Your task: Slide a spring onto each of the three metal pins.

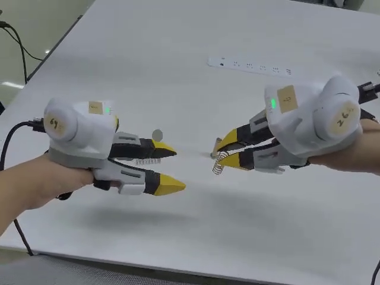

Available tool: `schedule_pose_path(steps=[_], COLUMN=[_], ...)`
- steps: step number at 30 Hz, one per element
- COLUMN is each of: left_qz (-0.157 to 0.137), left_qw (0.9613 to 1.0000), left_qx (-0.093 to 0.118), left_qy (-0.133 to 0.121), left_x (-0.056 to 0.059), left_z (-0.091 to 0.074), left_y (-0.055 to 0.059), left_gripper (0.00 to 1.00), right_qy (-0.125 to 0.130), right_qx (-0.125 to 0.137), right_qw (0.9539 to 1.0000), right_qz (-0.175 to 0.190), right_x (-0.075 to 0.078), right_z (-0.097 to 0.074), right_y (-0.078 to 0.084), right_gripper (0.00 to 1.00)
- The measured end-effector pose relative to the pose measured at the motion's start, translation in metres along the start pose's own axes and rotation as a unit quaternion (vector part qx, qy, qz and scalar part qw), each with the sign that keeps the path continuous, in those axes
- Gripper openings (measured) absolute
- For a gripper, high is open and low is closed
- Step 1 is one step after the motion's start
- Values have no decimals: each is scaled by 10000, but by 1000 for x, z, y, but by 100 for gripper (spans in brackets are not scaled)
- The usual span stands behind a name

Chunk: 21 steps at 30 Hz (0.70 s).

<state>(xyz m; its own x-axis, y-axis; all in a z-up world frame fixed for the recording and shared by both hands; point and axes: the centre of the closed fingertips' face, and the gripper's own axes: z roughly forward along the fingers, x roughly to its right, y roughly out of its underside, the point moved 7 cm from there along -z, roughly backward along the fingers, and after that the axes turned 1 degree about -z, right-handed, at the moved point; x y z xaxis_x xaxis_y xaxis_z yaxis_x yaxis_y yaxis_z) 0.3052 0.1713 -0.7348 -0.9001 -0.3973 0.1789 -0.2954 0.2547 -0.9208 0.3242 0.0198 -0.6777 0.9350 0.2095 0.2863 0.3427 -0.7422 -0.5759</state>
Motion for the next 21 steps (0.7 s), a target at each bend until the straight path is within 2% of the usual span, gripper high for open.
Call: schedule_pose_path(steps=[11, 21], left_qz=[-141, -264], left_qw=[9996, 9982], left_qx=[-21, 63], left_qy=[-239, -534], left_x=[-8, -16], left_z=[-23, -42], left_y=[11, 16], left_gripper=[54, 71], right_qy=[84, 170], right_qx=[-69, -110], right_qw=[9999, 9997], right_qz=[78, 162], right_x=[4, 12], right_z=[-2, -2], right_y=[7, 12], right_gripper=[7, 7])
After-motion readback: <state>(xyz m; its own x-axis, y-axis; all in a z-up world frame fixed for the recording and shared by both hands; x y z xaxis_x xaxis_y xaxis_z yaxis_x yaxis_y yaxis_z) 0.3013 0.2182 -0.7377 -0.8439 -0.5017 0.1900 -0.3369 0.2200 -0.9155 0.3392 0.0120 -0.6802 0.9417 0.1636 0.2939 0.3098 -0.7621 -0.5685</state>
